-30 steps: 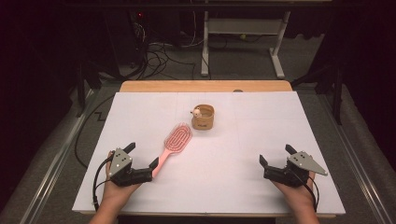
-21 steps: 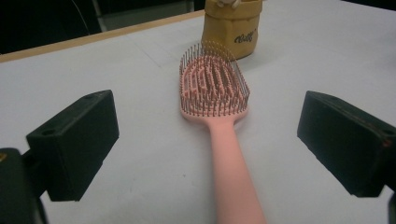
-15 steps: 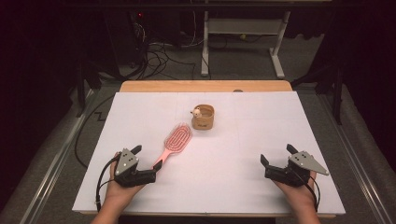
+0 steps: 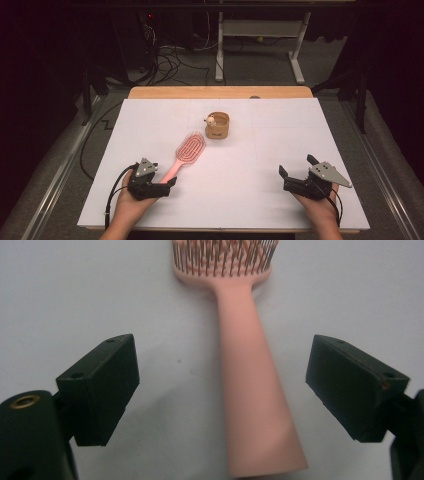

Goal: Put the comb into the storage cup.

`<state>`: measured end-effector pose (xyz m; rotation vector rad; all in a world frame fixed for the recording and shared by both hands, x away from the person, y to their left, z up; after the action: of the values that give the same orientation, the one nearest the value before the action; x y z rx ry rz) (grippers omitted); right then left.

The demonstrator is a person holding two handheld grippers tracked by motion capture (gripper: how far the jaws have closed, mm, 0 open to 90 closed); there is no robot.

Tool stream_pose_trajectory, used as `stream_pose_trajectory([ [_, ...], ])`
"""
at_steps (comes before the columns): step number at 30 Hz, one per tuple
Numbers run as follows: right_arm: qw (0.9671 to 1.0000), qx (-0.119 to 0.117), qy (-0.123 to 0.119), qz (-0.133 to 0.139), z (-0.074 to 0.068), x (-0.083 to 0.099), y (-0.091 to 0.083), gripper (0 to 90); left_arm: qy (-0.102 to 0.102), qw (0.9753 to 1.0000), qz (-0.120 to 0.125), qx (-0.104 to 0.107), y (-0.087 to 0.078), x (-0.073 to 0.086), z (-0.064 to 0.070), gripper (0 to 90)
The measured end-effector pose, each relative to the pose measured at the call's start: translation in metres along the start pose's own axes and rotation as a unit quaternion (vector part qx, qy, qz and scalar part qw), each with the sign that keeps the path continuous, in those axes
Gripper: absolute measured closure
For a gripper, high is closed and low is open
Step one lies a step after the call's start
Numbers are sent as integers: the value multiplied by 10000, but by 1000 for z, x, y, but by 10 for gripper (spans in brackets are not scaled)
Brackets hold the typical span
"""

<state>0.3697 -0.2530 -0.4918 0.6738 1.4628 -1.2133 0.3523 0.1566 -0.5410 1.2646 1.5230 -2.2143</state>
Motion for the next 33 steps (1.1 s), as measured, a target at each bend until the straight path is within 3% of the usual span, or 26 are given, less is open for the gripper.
stream_pose_trajectory([
  [10,10000,-10,18,-2,0,0,0,3,105,9996,-218,-144,2,4,1,203],
  [16,10000,-6,18,-5,0,1,0,3,93,9994,-324,-65,2,5,4,332],
  [20,10000,14,1,10,0,0,-1,3,144,9991,-399,-65,1,7,6,474],
  [23,10000,13,3,15,1,0,-1,3,175,9990,-414,-60,1,7,9,510],
  [25,10000,9,14,4,1,0,-1,3,210,9989,-423,-60,1,7,12,600],
  [33,10000,39,24,-13,2,1,-1,3,74,9984,-537,-183,0,7,14,625],
])
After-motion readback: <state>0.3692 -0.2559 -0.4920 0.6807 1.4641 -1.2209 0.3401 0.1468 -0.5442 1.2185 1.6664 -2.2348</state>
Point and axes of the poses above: each handheld gripper's, and its own axes: y roughly forward along the jaws, x roughly out of its underside, z roughly to its right, the point moved 9 cm from there along y, roughly forward along the jaws, and after that the axes turned 4 degrees about -y, right-handed, at the moved point
